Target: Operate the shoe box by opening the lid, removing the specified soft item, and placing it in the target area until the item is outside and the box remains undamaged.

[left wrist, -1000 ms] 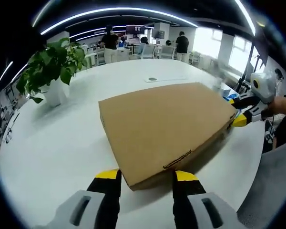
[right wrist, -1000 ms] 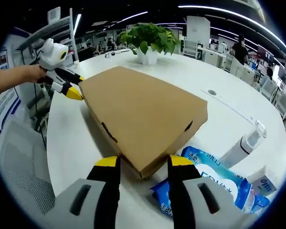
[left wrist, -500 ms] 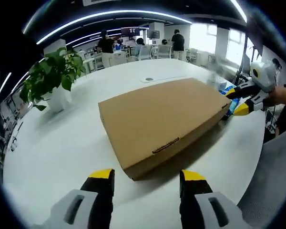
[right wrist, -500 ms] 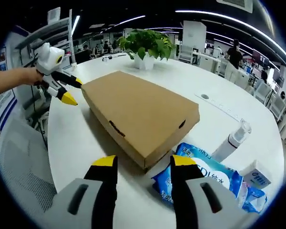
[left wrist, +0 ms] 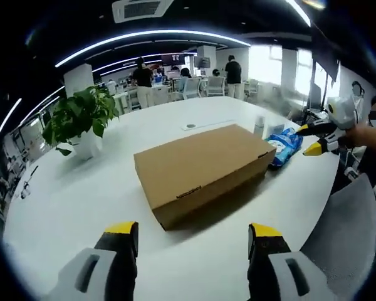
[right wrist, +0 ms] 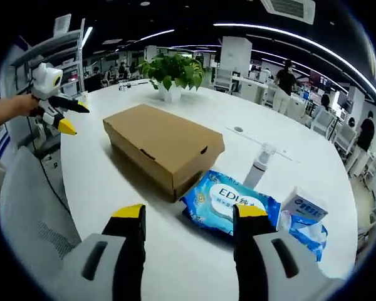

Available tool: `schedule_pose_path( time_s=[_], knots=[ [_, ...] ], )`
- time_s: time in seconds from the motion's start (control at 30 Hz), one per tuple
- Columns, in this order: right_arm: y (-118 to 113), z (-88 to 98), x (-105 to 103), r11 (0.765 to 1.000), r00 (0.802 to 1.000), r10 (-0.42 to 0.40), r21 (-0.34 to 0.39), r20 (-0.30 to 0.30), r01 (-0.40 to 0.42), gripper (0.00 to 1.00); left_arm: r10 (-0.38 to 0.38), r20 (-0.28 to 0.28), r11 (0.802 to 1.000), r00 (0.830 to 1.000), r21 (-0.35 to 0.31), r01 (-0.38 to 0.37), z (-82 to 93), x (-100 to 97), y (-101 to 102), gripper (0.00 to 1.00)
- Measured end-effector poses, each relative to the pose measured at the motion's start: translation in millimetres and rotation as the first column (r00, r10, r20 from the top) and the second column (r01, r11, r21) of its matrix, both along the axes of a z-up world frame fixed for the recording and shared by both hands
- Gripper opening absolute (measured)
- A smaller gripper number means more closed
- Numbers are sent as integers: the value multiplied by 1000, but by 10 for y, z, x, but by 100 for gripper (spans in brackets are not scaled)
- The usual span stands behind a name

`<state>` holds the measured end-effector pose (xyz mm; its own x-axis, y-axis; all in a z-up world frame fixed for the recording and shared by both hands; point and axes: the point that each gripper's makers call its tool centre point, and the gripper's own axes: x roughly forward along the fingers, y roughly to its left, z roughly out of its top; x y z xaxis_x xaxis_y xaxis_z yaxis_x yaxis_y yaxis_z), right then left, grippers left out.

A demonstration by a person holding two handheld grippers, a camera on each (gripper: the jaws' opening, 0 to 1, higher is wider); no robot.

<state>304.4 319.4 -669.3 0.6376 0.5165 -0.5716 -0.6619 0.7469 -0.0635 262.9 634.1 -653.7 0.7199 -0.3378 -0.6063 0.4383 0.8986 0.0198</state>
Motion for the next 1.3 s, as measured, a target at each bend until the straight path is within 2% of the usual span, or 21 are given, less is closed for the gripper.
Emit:
schedule_pose_path(
  time_s=[0.17, 0.33, 0.53, 0.67, 0.9, 1.0, 1.1, 1.3],
  knots=[
    [-243, 133, -172, 999, 998, -53, 1, 24, 53, 60, 12, 40, 1000, 999, -19, -11, 179, -123, -70, 78],
    [-430, 174, -356, 995, 995, -96, 6, 21, 96, 65, 36, 82, 997, 996, -78, -30, 340, -274, -183, 85],
    [-620, 206, -645, 989, 989, -150, 10, 7, 150, 72, 24, 87, 994, 996, -106, -15, 381, -460, -344, 91],
    [-689, 227, -776, 987, 987, -163, 12, 0, 163, 76, 13, 115, 994, 993, -109, 0, 433, -543, -417, 92],
    [-789, 259, -840, 978, 979, -205, 40, 9, 204, 86, 20, 96, 990, 995, -138, -7, 399, -634, -431, 100],
    [-806, 247, -850, 975, 976, -217, 41, 0, 216, 88, 33, 75, 991, 997, -132, -23, 351, -643, -387, 100],
    [-807, 250, -848, 975, 976, -218, 40, 0, 218, 93, 35, 72, 993, 997, -117, -27, 339, -646, -353, 100],
    [-825, 285, -832, 975, 975, -221, 41, 5, 220, 96, 32, 68, 994, 997, -103, -24, 344, -651, -302, 100]
  ],
)
